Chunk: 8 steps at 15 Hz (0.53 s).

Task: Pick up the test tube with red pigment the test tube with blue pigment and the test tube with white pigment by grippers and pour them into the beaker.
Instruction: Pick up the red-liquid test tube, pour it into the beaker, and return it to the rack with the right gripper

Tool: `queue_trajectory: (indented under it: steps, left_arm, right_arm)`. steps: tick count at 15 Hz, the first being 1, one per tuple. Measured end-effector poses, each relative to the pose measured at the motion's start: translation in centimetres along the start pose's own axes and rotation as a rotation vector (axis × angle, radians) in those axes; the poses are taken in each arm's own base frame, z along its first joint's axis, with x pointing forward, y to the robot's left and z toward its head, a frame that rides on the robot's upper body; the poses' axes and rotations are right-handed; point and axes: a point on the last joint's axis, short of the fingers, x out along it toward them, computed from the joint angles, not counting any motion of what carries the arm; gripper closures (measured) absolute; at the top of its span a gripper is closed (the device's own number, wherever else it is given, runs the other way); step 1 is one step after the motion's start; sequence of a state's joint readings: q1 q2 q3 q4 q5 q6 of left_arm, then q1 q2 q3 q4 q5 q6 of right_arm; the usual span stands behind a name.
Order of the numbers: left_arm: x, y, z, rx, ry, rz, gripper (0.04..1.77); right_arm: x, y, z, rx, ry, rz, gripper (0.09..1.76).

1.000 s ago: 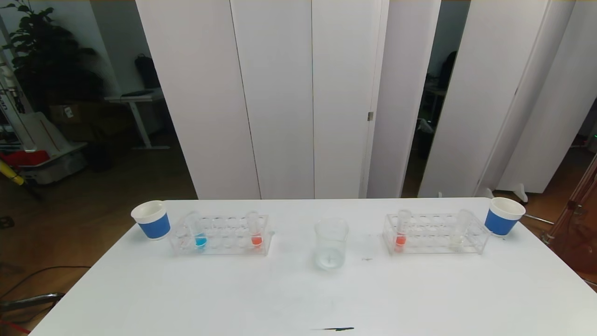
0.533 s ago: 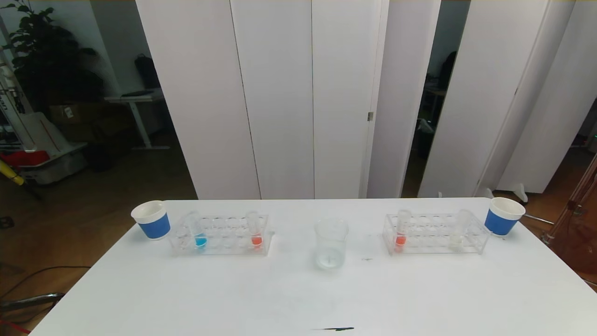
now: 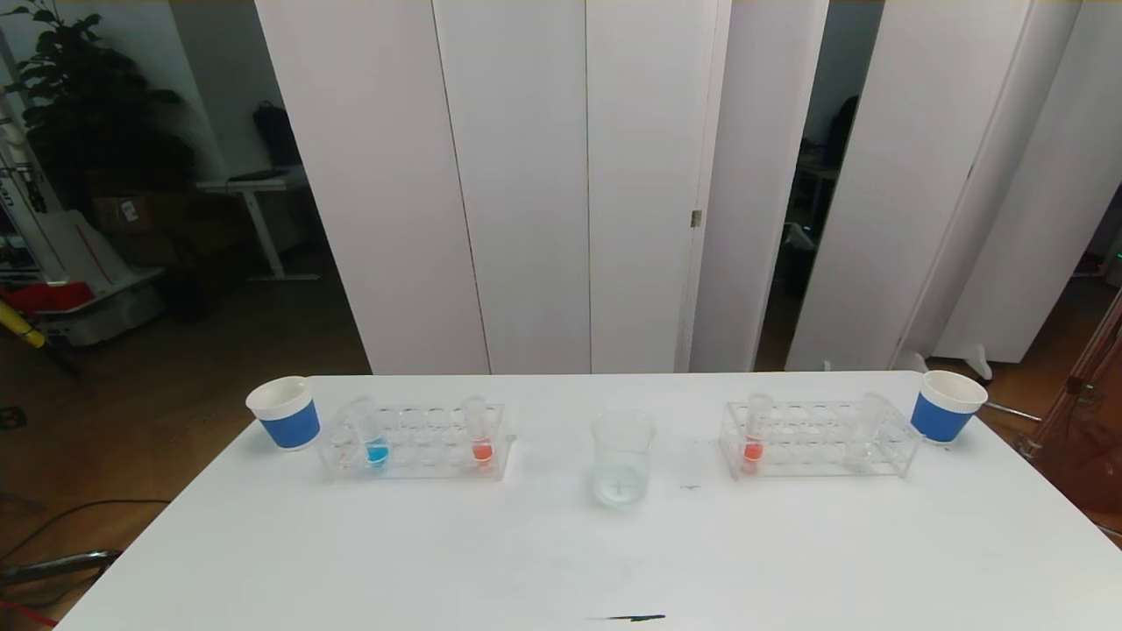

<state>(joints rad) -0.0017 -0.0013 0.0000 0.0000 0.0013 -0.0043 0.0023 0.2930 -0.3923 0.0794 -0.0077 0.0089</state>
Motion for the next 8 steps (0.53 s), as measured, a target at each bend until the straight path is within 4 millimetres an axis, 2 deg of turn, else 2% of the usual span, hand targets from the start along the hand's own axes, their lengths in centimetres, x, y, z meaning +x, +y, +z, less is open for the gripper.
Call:
queue_trajectory:
  steps: [4,8]
  left_arm:
    - [0.0,0.0,0.0,0.0,0.0,0.0,0.06]
    - [0.0,0.0,0.0,0.0,0.0,0.0,0.06]
  right_arm:
    - [3.0,0.1,3.6,0.004,0.01,0.003,0.1]
    - [7.9,0.1,5.4,0.007,0.031,0.007,0.1]
